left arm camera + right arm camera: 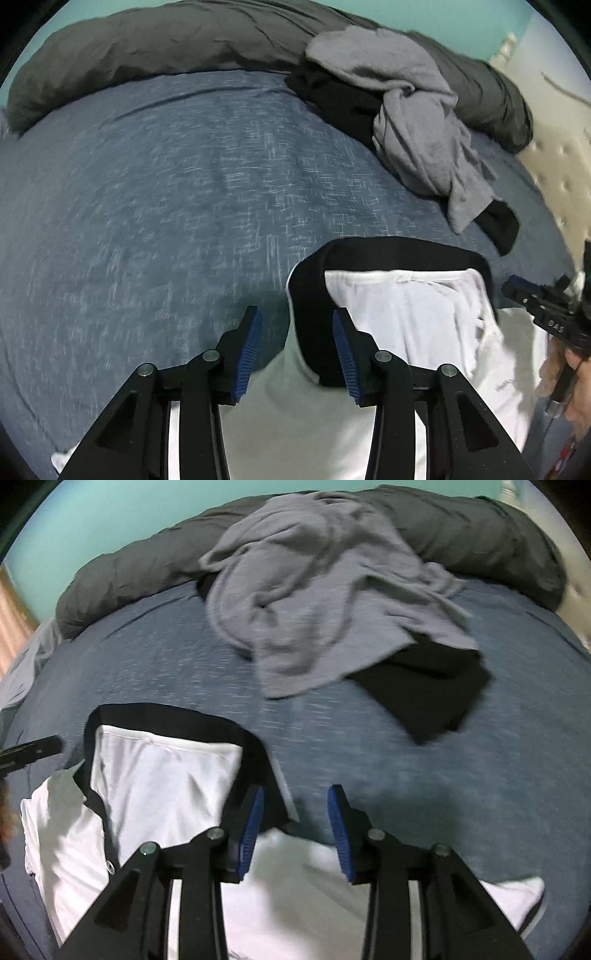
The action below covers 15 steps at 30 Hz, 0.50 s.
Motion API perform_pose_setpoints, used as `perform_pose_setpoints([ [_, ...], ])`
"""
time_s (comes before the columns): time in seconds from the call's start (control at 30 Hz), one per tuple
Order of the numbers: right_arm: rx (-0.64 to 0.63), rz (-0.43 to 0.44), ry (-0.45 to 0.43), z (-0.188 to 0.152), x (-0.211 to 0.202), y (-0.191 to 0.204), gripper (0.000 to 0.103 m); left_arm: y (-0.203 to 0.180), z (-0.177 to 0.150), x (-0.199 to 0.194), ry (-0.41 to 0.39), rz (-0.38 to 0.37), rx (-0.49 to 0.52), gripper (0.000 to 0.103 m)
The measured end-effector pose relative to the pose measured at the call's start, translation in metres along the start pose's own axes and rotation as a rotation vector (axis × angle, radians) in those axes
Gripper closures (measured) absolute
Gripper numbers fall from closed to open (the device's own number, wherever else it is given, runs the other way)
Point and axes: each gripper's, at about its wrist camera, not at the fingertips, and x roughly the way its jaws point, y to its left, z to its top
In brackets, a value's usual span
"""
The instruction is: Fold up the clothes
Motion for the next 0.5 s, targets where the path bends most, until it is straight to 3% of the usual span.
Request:
perform_pose_setpoints([
  [0.33,-0.06,-0.001,0.029,0.018,0.034,0.025,0.067,-0.001,0.013,0.027,-0.016,-0.004,0.017,0.059],
  [0.37,-0.061,0.01,0.036,0.019,0.037,0.025,0.068,-0.001,0.014,0.029,-0.017,-0.006,0.016,0.062],
  [0.43,-0.073,0.001,0.036,0.019,0.041,0.026,0.085,-0.003,0.015,0.03,-0.02,-0.014,0.019,0.069],
  [0.5,-0.082,-0.006,0.034,0.019,0.043,0.026,0.092,-0.007,0.017,0.03,-0.027,-0.013,0.034,0.087],
])
